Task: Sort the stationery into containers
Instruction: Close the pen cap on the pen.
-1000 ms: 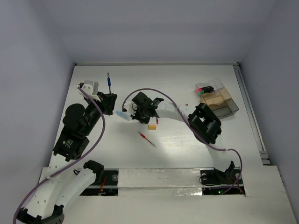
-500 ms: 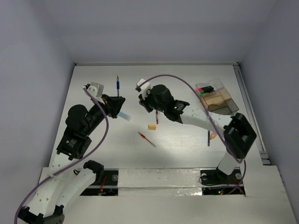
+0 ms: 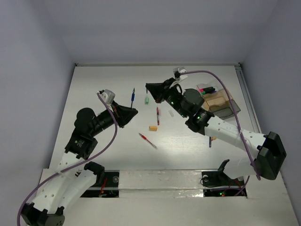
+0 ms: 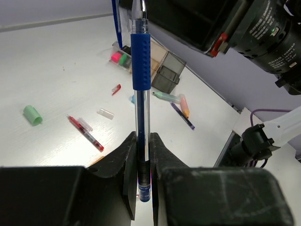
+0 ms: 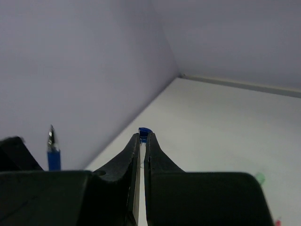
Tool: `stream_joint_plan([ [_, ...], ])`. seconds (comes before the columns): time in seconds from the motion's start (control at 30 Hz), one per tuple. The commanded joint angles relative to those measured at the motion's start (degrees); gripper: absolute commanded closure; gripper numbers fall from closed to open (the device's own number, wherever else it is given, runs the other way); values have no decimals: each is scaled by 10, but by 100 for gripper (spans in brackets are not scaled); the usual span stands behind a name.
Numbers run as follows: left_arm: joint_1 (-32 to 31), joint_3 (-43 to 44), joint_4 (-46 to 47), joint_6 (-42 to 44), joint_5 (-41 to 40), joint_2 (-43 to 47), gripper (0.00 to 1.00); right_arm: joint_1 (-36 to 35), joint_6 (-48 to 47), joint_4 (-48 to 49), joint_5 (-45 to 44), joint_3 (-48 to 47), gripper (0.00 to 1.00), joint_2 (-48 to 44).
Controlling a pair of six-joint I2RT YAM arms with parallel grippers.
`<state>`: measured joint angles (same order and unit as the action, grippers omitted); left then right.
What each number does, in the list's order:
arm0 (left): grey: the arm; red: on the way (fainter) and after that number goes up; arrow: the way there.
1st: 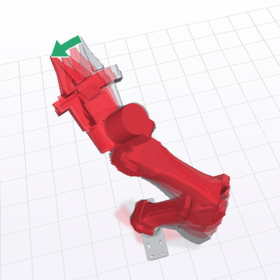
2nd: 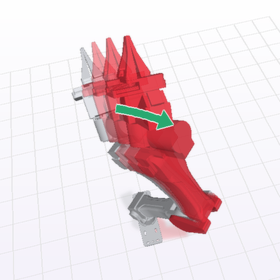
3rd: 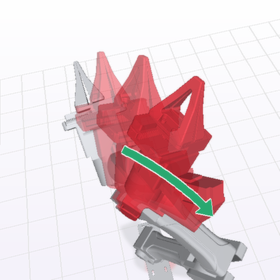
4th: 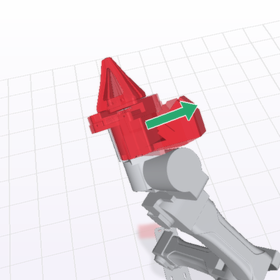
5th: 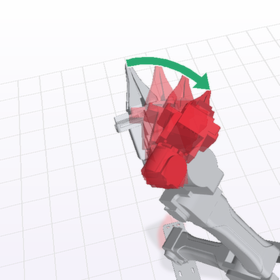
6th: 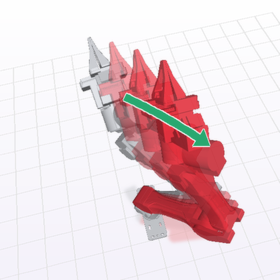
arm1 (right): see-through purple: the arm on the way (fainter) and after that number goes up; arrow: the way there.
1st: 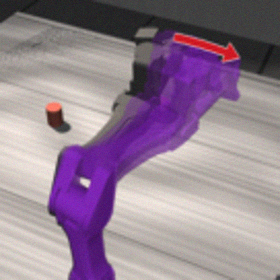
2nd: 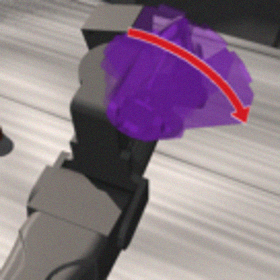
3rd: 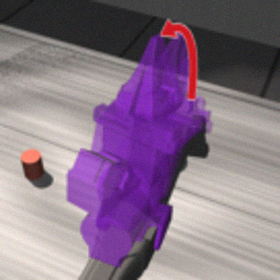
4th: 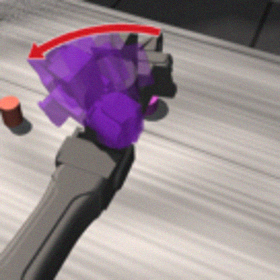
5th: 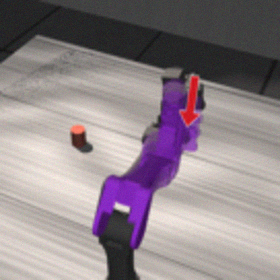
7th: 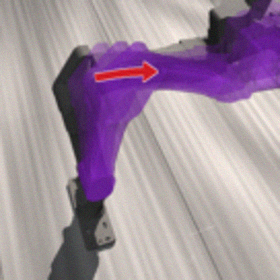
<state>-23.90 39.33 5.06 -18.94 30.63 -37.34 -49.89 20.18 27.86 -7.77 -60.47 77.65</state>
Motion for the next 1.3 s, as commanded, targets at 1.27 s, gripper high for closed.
stream_joint_plan([
  [1.27,3,8,17,-4,16,-32,100,1,205,305,51,3,100,80],
])
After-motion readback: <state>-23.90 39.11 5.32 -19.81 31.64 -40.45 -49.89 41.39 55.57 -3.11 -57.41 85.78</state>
